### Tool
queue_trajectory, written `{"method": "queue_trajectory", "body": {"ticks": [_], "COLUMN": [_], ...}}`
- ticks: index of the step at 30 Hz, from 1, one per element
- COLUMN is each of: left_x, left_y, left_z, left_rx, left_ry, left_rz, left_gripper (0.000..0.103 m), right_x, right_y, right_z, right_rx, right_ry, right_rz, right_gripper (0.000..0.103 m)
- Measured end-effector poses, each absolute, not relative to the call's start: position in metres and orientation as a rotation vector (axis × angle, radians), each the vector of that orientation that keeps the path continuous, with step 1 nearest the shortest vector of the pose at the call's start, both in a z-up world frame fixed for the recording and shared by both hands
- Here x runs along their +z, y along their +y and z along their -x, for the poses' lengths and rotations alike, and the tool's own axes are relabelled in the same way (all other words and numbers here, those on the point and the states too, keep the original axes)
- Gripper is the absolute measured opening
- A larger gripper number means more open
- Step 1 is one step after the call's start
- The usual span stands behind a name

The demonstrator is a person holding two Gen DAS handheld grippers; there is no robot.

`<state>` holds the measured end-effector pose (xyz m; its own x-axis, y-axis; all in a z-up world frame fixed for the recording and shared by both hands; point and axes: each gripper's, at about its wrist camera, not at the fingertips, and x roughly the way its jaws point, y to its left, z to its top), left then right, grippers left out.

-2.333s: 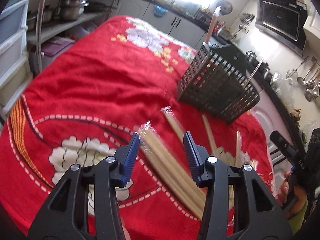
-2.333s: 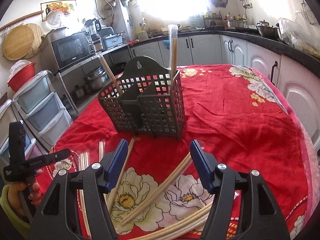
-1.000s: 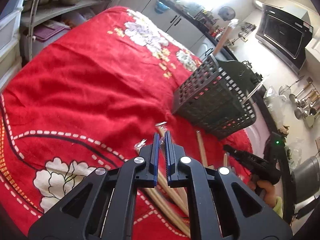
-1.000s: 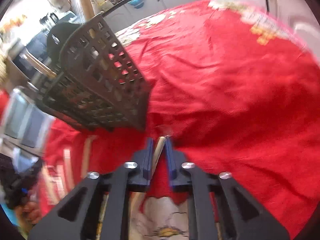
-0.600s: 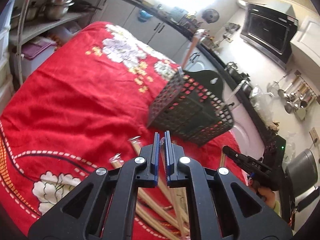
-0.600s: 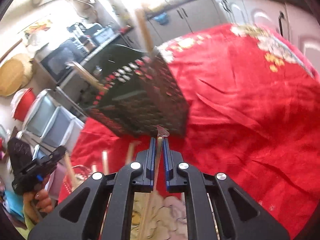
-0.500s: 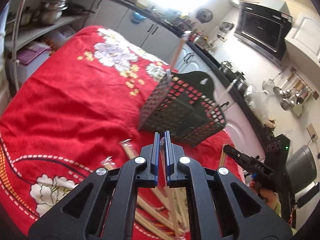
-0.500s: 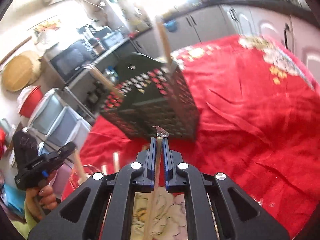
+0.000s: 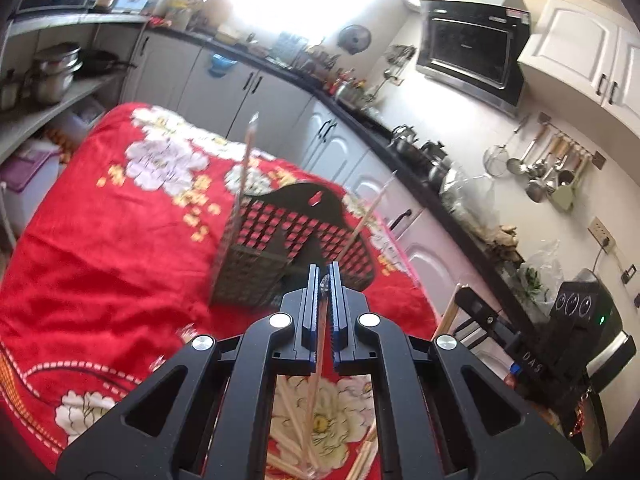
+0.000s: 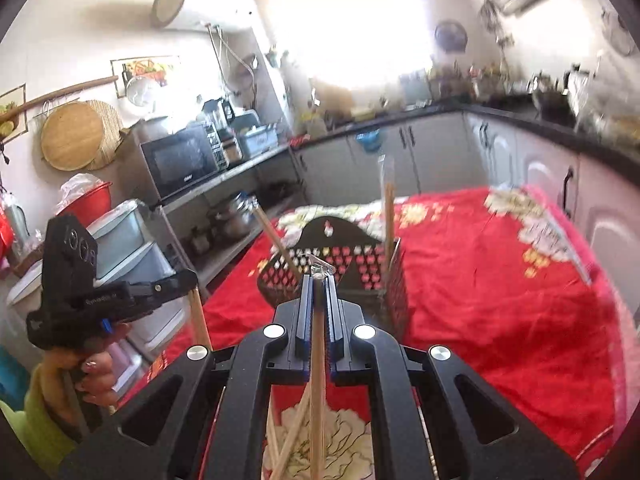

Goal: Organize utensils
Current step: 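Lift both chopsticks upright and carry them over the grey caddy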

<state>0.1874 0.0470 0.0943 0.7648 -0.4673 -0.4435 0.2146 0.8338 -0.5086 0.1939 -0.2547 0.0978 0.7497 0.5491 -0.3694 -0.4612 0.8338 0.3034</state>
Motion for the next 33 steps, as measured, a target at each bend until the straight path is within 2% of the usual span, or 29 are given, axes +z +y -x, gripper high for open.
{"method": "queue_trajectory", "body": {"ticks": [20, 33], "left_x": [0.177, 0.215], "left_y": [0.011, 0.015], "left_z": [-0.216, -0.235], "left_rx": [-0.413, -0.346], "left_ry": [0.429, 0.307], "left_rz": [0.338, 0.337], "left_gripper": [0.002, 0.002], "right_x": [0.129, 0.160], "right_y": [-0.273, -0.263], "right_z": [-0.199, -0.215], "right_rx": [0.508, 0.509], "right_ry": [0.313, 0.226], "right_rz": [-0.180, -0.154], "right_gripper": [0.006, 0.006]}}
